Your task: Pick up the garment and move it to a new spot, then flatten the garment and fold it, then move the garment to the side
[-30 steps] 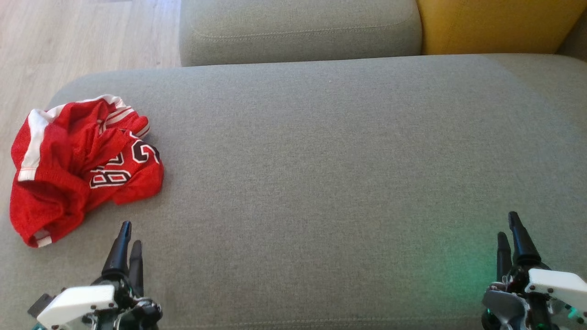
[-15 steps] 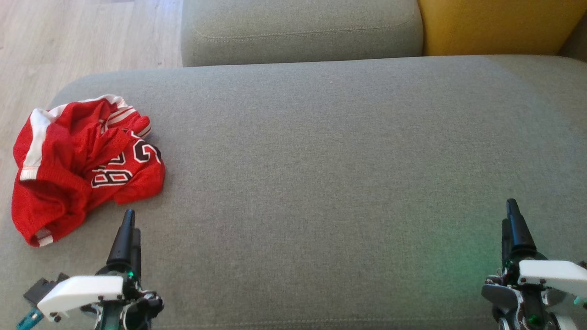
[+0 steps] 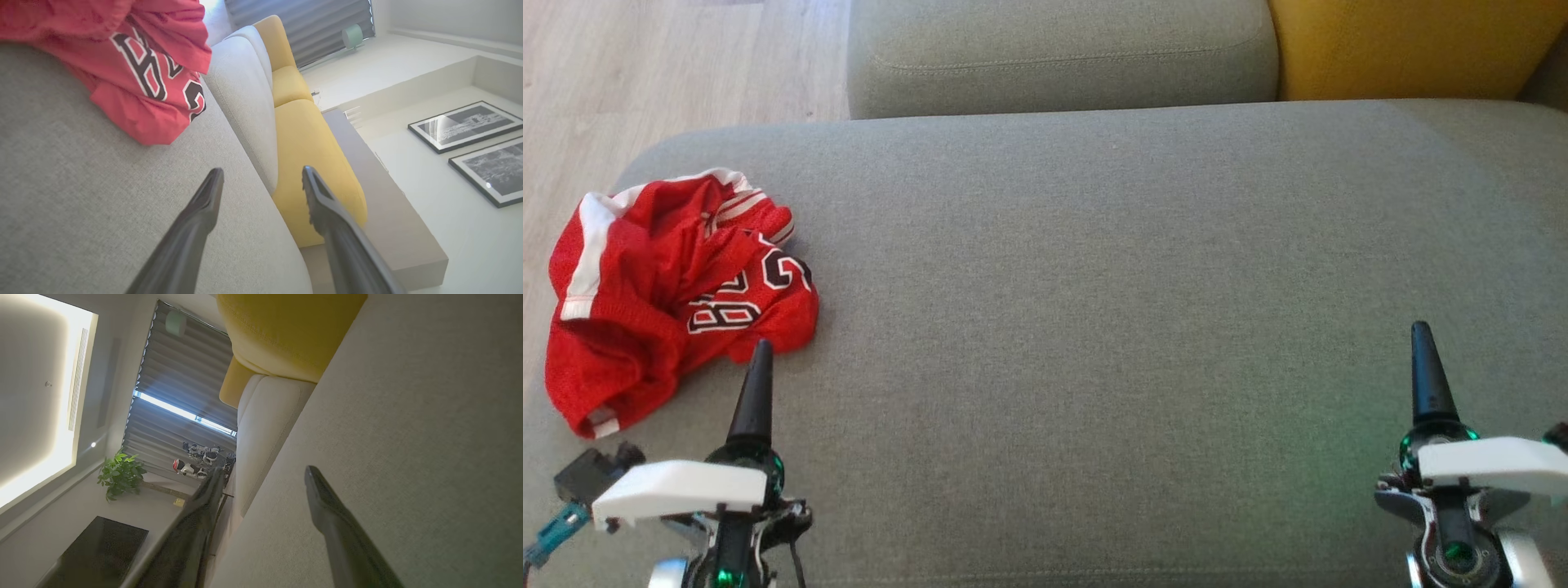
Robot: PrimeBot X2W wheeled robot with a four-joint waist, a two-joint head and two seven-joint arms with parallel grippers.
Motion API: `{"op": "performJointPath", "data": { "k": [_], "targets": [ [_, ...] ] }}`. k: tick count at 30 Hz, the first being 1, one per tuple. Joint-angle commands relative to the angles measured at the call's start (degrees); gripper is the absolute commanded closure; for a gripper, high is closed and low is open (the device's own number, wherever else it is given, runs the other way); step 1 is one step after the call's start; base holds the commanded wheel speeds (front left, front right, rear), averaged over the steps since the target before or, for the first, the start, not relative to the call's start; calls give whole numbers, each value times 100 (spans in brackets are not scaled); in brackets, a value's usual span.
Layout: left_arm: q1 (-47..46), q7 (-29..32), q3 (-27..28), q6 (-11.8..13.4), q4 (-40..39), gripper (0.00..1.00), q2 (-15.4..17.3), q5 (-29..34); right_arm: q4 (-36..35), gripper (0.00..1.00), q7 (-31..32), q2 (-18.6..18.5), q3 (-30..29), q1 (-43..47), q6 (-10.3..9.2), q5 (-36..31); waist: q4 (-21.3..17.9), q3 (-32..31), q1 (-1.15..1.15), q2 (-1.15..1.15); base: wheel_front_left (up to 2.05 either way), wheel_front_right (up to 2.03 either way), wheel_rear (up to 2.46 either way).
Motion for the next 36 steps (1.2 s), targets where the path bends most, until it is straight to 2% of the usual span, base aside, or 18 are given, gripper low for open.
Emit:
{"op": "performJointPath", "data": {
  "k": [1, 16, 36],
  "targets": [
    [-348, -85, 18, -31, -279, 0, 134, 322, -278, 0, -79, -134, 98, -325, 10, -294, 3, -4, 0, 0, 0, 0, 0],
    [-410, -319, -240, 5, -544, 0, 308, 1812, -401, 0, -316, -237, 309, -342, 12, -1487, 25, -37, 0, 0, 0, 0, 0],
    [-532, -654, -685, 302, -816, 0, 672, 3424, -399, 0, -654, -317, 674, -430, 15, -3271, 31, -53, 0, 0, 0, 0, 0]
  ]
}}
